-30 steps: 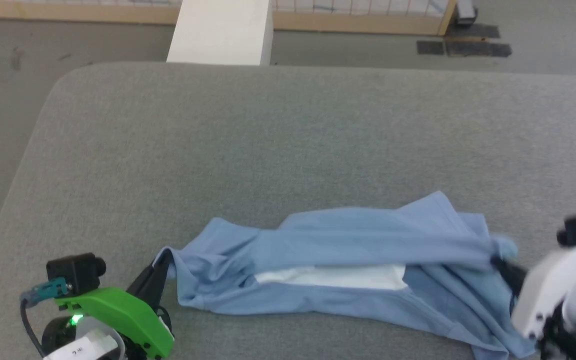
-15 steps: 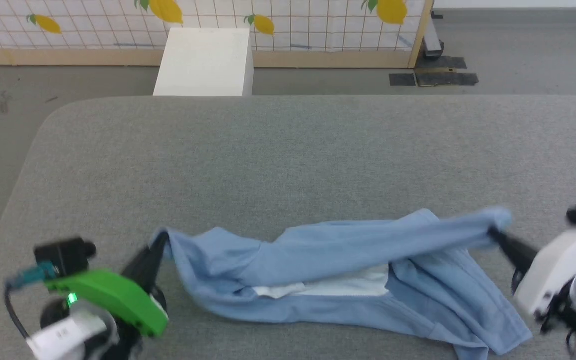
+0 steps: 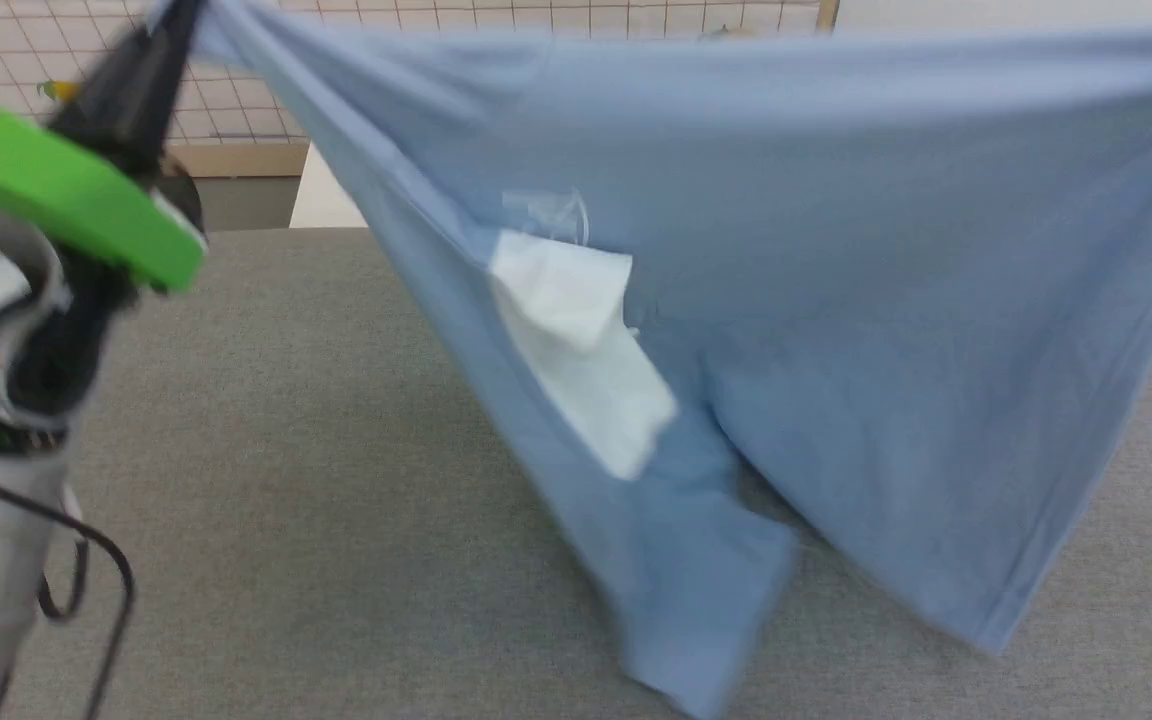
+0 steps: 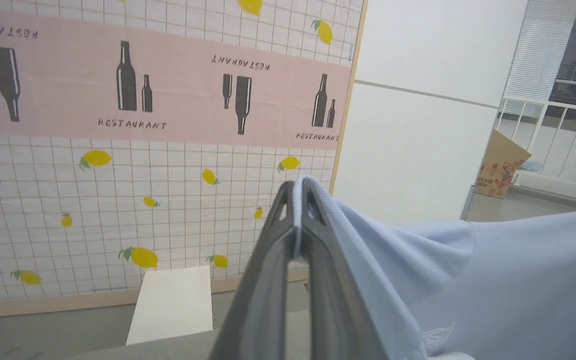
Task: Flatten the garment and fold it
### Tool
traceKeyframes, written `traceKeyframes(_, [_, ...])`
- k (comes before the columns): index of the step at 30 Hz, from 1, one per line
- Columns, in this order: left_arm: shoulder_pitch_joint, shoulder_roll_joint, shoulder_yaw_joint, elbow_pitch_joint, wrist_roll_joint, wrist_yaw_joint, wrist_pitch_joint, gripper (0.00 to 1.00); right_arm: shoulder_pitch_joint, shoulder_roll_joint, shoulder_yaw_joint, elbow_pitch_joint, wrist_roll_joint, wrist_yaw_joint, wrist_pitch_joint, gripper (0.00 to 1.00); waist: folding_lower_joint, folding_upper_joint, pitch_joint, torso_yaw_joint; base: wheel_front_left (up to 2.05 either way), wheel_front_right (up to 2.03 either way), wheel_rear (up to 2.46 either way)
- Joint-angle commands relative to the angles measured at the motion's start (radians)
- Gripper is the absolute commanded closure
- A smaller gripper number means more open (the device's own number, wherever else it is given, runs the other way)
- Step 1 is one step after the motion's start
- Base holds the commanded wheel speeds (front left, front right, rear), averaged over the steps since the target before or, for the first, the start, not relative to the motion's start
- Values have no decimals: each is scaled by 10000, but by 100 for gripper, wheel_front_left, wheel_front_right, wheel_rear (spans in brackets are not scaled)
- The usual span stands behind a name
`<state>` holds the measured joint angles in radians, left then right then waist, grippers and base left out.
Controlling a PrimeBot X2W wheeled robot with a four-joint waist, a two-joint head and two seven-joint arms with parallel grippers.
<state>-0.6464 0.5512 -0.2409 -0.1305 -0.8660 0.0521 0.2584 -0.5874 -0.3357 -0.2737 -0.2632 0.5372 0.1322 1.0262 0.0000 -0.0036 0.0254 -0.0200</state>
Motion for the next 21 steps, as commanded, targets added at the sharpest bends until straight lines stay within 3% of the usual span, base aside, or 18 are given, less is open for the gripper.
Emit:
traceKeyframes(1, [-628, 94, 23, 139, 201, -85, 41, 100, -388, -94, -90, 79, 78, -15, 56, 100, 0, 36, -43, -29, 0, 0, 0])
traceKeyframes(9, [-3210, 232, -195, 1359, 741, -289, 459, 100, -1553, -331, -269, 384, 45, -15, 343, 100, 0, 36, -162, -169, 0, 0, 0])
traceKeyframes(13, [-3576, 317, -228, 1876, 817, -299, 587, 100, -1671, -257, -314, 482, -38, -15, 396, 100, 0, 36, 49, -200, 0, 0, 0])
traceKeyframes(21, [-4804, 593, -306, 3214, 1192, -353, 793, 100, -2974, 463, -360, 1085, -966, -15, 491, 100, 0, 36, 1682, -272, 0, 0, 0])
